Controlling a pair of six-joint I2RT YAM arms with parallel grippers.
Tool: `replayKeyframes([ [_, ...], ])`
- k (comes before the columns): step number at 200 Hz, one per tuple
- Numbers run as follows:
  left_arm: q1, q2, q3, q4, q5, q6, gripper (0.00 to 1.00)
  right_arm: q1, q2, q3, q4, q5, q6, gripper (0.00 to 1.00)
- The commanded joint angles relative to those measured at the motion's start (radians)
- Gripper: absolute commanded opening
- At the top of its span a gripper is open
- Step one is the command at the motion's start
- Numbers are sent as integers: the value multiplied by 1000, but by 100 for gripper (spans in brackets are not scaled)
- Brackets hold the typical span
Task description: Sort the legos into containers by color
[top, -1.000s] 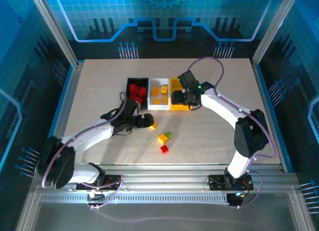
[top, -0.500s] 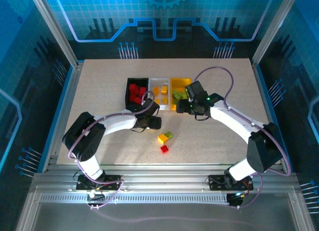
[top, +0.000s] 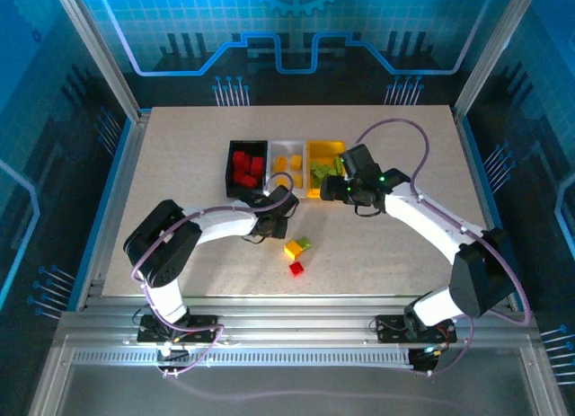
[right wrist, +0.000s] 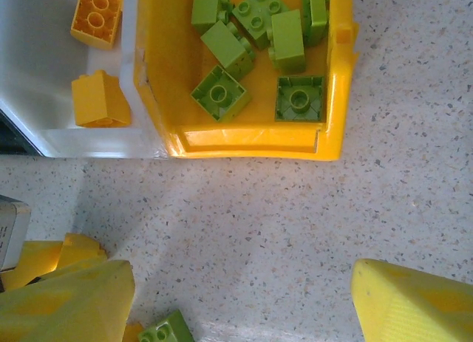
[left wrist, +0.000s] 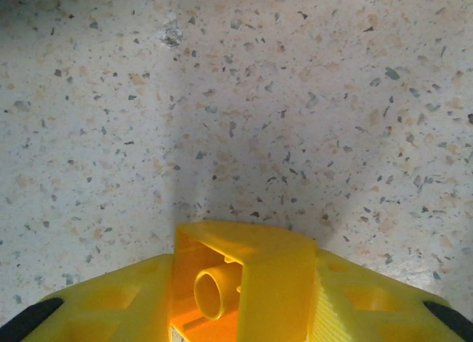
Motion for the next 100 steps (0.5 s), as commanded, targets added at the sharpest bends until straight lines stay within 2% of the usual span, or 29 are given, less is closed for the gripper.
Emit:
replayKeyframes([
  [1,-9,-100,2,-35,-8,-4,41,-12,-37,-19,15,-6,19,79],
  [24,4,-176,57,-37,-11,2,41,-16,-51,-33,24,-8,23,79],
  [42,32,-175,138,-37,-4,11,41,-19,-50,-42,25,-12,31,79],
  [100,128,48,431,-42,11,26,41,-20,-70,-72,22,-19,44,79],
])
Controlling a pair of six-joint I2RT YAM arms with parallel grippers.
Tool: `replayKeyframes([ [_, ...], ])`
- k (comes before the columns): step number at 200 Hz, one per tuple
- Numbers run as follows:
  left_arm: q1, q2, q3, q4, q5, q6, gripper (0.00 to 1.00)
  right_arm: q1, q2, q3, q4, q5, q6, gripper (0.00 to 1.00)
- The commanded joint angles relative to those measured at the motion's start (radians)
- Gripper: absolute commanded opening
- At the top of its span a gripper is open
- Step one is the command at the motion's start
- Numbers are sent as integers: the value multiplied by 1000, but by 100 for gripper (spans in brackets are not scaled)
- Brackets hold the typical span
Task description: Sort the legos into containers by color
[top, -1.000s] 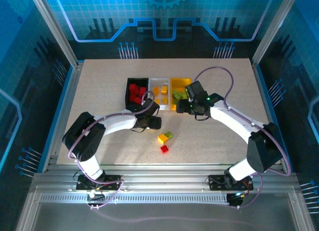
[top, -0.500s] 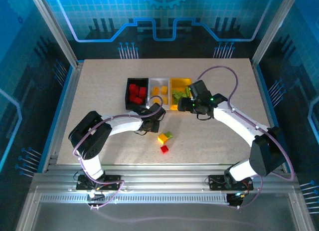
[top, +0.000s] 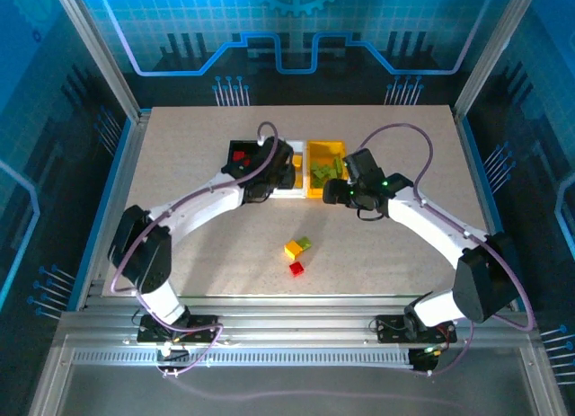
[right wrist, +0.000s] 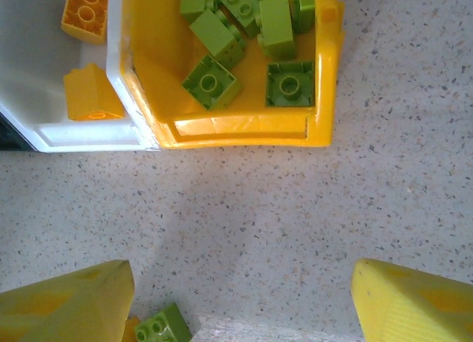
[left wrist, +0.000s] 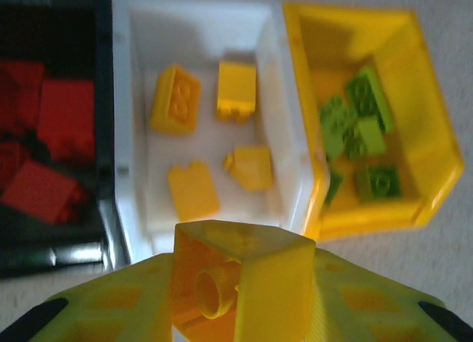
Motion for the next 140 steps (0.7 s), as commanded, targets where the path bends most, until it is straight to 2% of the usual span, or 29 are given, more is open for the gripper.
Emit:
replayKeyframes([
  [1,26,116,94,-24,10,27,41,-11,-37,-16,4,-11,22,79],
  [54,58,331,311,-97,27,29,43,-11,-100,-68,1,-48,19,79],
  [68,63,358,338,-108,38,25,50,-10,-118,-100,27,-85,6,80],
  [81,62,365,351,-113,58,16,63,-4,-138,-141,76,-132,-18,82],
  [97,57,347,348,-103,84,1,73,5,-152,-178,110,-172,-42,83],
  [140,39,157,256,-18,171,-45,90,87,-112,-183,135,-238,-108,81],
])
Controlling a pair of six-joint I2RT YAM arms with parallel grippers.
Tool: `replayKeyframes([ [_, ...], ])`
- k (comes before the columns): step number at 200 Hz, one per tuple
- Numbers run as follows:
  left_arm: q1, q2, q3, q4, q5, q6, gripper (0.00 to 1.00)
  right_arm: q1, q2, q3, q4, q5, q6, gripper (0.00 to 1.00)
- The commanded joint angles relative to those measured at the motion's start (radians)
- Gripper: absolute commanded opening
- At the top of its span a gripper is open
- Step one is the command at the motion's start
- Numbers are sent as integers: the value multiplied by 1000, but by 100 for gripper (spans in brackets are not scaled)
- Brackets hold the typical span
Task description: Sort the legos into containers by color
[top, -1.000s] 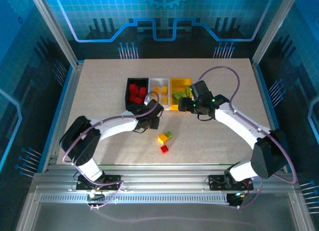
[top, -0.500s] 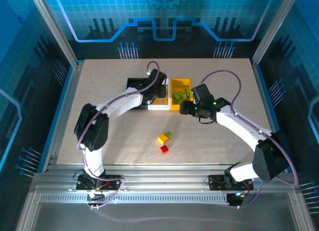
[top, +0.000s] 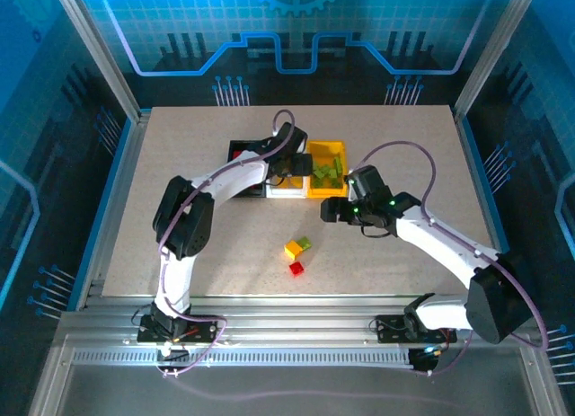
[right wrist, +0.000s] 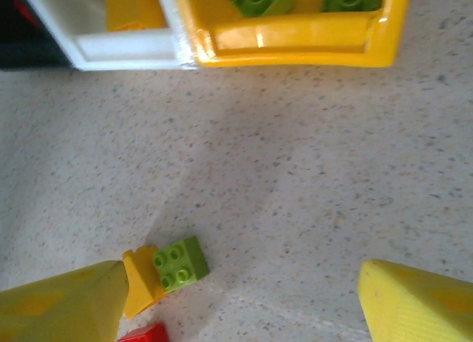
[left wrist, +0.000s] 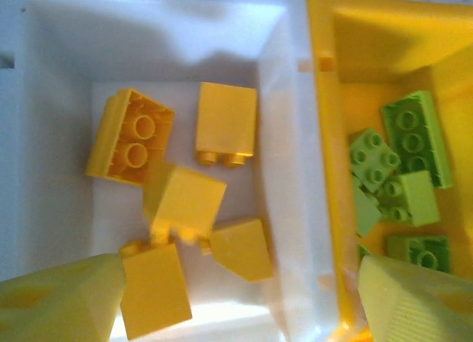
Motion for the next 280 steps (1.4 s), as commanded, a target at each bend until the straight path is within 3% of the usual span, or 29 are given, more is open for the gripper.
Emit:
replayKeyframes([
  [1,-13,-179,-49,58,81,-36,90,62,22,-5,47,-70,-61,81],
  [9,-15,-231,-87,83,101,-50,99,92,47,3,44,-71,-75,81],
  [32,-21,-393,-234,145,135,-83,99,185,132,54,37,-59,-116,78],
  [62,-23,-628,-468,171,94,-103,99,294,258,146,12,-2,-168,72],
  [95,-12,-884,-673,108,11,-91,99,342,369,233,-17,62,-192,68],
  [130,25,-1038,-792,11,-21,-118,99,373,452,294,-89,144,-206,59],
  [214,41,-1108,-873,-2,-51,-146,99,468,507,294,-135,251,-199,50],
  [280,43,-1109,-888,3,-50,-153,99,493,582,324,-160,302,-185,52],
])
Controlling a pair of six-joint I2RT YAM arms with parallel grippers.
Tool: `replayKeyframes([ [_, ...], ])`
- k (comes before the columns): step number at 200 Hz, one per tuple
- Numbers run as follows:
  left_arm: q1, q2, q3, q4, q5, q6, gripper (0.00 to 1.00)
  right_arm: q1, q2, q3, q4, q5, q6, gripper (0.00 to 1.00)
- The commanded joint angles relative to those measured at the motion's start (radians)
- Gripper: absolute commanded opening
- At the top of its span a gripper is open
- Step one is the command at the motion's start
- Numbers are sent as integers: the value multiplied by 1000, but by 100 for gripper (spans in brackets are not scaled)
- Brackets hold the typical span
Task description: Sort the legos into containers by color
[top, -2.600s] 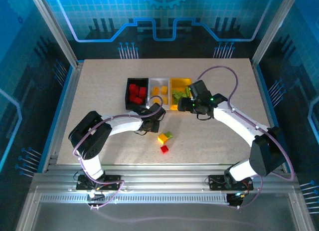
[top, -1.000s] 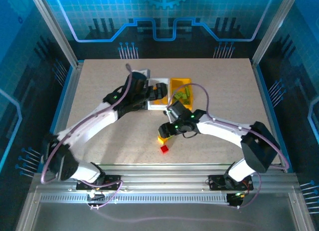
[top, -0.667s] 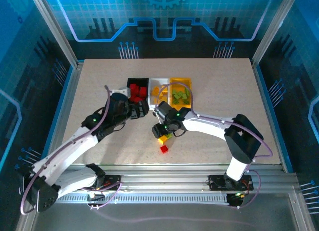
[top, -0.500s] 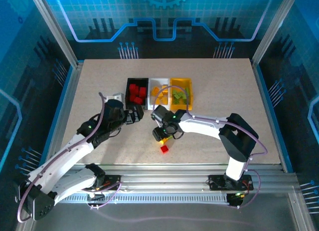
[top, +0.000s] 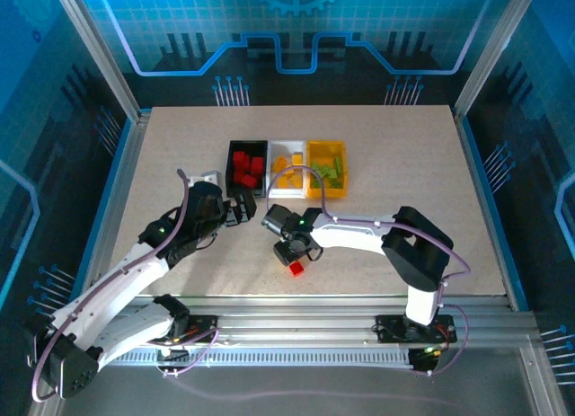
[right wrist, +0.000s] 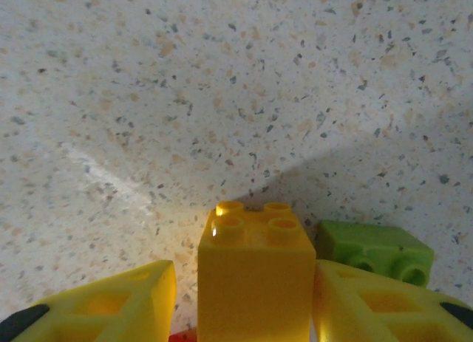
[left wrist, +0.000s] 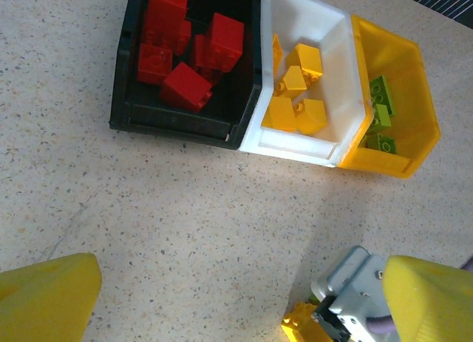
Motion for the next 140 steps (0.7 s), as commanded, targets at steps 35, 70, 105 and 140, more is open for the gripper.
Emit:
replayKeyframes([
  [35,9,-10,-14,-14,-12,-21,99,8,26,20,-22,68,11,43],
  [70,9,-21,-15,-17,-23,-32,99,-18,-66,-1,13,99,4,33],
  [105,9,-53,-45,12,-8,-37,99,-85,-205,-5,61,93,-9,31],
  [140,10,-62,-77,33,29,-47,99,-208,-189,125,64,10,-13,32],
])
